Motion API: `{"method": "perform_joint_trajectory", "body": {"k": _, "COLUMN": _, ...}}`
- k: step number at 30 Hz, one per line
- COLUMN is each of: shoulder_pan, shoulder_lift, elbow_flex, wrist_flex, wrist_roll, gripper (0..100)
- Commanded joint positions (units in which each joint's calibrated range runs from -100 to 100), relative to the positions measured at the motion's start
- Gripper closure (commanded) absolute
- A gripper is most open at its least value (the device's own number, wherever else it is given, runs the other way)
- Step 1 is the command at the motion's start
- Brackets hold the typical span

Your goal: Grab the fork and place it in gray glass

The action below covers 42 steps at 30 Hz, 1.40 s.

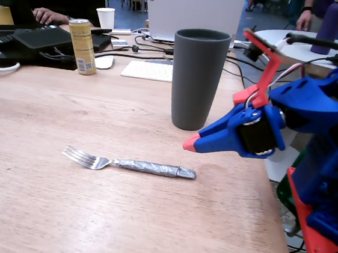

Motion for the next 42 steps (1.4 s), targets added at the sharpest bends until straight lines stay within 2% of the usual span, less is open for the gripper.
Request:
{"method": "perform_joint_trajectory", "body": {"k": 1, "shoulder_pan": 0.5, "shoulder_lift": -0.4, "elbow_flex": 0.3, "wrist_flex": -0.7, "wrist_roll": 0.2, "gripper": 100}}
{"method": "perform_joint_trajectory", "body": {"k": 42, "shoulder_pan": -1.1, "shoulder_lift": 0.1, "elbow_flex": -0.4, "wrist_flex": -0.9, "wrist_roll": 0.2, "gripper": 100}}
